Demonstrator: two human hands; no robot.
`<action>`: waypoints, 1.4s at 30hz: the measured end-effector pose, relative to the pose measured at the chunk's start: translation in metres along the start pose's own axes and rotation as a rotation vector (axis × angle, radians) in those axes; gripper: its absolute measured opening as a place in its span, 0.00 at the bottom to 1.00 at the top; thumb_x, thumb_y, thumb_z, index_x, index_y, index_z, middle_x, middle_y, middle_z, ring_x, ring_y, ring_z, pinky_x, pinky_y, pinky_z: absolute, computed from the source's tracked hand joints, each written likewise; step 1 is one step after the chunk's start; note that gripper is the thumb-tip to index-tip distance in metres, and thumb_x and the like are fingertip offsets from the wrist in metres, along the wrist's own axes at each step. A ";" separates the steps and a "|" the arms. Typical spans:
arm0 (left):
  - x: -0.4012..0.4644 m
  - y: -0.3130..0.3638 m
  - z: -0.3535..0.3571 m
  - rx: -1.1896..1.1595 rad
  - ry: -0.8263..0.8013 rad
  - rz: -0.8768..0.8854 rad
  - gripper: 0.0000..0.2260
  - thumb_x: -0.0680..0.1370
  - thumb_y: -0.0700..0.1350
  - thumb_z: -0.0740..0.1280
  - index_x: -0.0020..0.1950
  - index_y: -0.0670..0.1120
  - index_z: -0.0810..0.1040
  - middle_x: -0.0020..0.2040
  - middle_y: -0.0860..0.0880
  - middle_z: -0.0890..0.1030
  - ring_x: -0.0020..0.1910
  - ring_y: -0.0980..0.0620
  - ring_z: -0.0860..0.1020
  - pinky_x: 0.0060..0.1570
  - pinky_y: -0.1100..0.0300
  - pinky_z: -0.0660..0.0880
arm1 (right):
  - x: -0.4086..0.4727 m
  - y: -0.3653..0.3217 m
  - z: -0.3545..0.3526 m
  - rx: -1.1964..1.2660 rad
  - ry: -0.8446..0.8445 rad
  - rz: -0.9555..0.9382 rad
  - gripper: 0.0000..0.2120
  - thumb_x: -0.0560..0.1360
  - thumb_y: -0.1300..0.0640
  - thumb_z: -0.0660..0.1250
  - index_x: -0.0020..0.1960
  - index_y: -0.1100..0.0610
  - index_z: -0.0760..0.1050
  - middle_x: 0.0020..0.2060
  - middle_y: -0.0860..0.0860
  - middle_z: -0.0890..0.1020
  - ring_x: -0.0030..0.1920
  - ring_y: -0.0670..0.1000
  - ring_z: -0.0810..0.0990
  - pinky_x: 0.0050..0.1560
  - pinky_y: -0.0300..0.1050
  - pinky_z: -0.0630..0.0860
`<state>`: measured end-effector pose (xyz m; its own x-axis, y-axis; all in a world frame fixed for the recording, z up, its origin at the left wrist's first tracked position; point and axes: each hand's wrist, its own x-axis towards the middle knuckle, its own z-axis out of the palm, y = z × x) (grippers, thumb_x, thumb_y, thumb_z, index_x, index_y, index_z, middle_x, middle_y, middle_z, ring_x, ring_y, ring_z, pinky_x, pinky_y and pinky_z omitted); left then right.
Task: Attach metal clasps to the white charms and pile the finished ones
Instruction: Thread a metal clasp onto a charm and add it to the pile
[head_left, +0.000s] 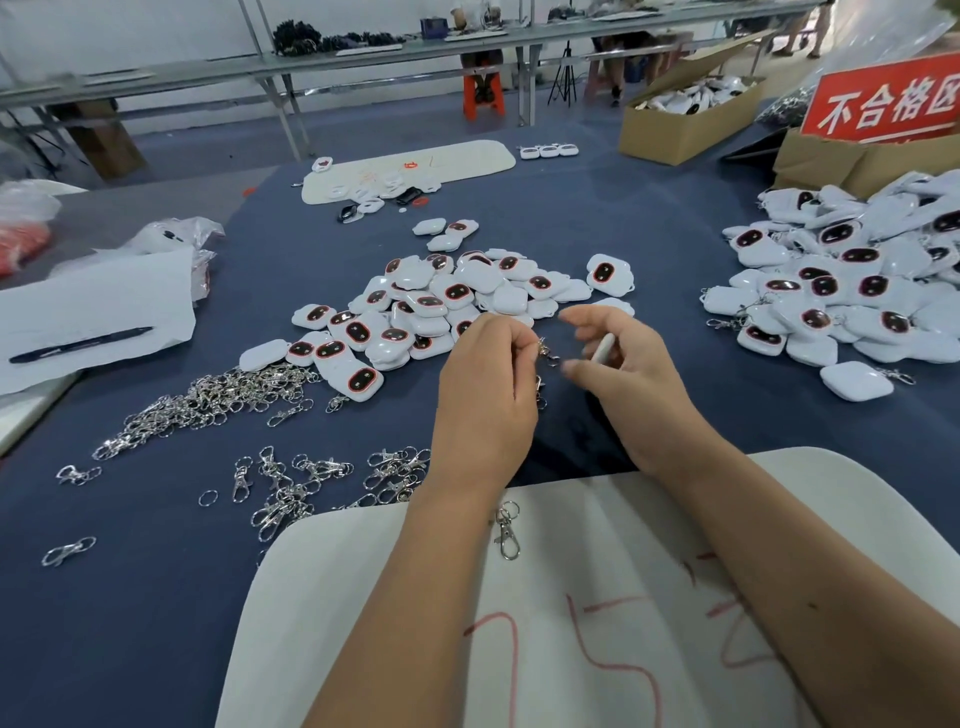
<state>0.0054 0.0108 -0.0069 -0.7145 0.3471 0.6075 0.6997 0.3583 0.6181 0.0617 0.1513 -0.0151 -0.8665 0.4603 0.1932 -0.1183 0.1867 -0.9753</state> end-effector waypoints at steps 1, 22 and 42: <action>0.000 -0.002 0.000 0.017 -0.016 -0.009 0.05 0.81 0.37 0.66 0.47 0.45 0.76 0.44 0.54 0.76 0.42 0.57 0.70 0.45 0.68 0.67 | 0.002 0.001 0.000 -0.026 0.033 0.034 0.21 0.78 0.69 0.68 0.65 0.50 0.78 0.51 0.45 0.78 0.53 0.40 0.78 0.54 0.34 0.73; -0.001 -0.002 -0.006 0.025 -0.255 -0.084 0.07 0.81 0.36 0.61 0.47 0.46 0.74 0.44 0.51 0.78 0.44 0.50 0.75 0.43 0.55 0.72 | 0.009 0.002 0.002 0.295 -0.027 0.188 0.10 0.85 0.65 0.56 0.61 0.52 0.64 0.35 0.54 0.83 0.38 0.60 0.81 0.28 0.42 0.73; -0.006 0.008 0.002 -0.085 -0.396 -0.066 0.09 0.81 0.36 0.59 0.45 0.47 0.73 0.41 0.52 0.78 0.43 0.51 0.78 0.46 0.47 0.77 | 0.007 -0.002 -0.003 -0.295 0.308 0.007 0.18 0.81 0.52 0.67 0.35 0.58 0.70 0.24 0.42 0.72 0.29 0.44 0.66 0.35 0.45 0.65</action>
<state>0.0156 0.0137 -0.0070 -0.6922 0.6386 0.3362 0.6380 0.3239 0.6986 0.0571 0.1574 -0.0117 -0.6765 0.6914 0.2536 0.0697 0.4029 -0.9126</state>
